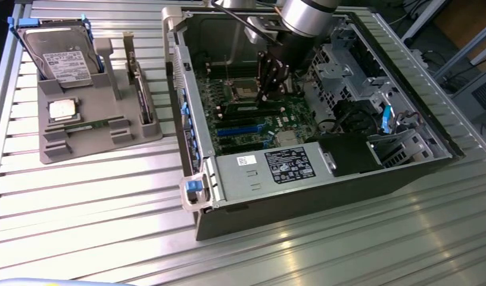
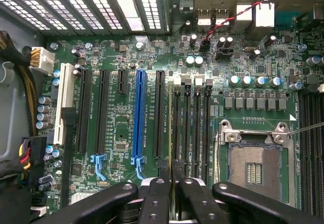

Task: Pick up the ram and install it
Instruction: 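Insert the ram into the slot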

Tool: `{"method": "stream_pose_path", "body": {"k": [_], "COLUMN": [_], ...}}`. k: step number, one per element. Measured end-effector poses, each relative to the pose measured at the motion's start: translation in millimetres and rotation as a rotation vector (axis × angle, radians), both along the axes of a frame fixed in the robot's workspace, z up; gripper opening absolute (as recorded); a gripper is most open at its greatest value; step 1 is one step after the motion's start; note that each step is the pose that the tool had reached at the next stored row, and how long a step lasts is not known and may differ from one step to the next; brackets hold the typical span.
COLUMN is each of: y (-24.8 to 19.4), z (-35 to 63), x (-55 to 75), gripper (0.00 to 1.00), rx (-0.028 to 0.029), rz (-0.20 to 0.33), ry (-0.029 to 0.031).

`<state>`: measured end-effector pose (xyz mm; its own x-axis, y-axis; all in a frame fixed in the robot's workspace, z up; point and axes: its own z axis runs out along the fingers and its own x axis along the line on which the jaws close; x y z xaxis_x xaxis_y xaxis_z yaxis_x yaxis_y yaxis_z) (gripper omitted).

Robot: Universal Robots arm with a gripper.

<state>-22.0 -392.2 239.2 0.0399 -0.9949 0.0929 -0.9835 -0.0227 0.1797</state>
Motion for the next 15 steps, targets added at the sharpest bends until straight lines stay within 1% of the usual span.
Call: {"method": "stream_pose_path", "body": {"k": [1,3,12,15], "y": [0.2,0.2,-0.6,-0.6], "z": [-0.1,-0.2,-2.5,-3.0], "x": [0.0,-0.1,0.1,0.4], "gripper": [0.14,0.14,0.14,0.14], "rx": [0.0021,0.0032,0.0045,0.0057], "rz": [0.000,0.000,0.000,0.000], "ry": [0.0000,0.0000,0.0001,0.0001]}}
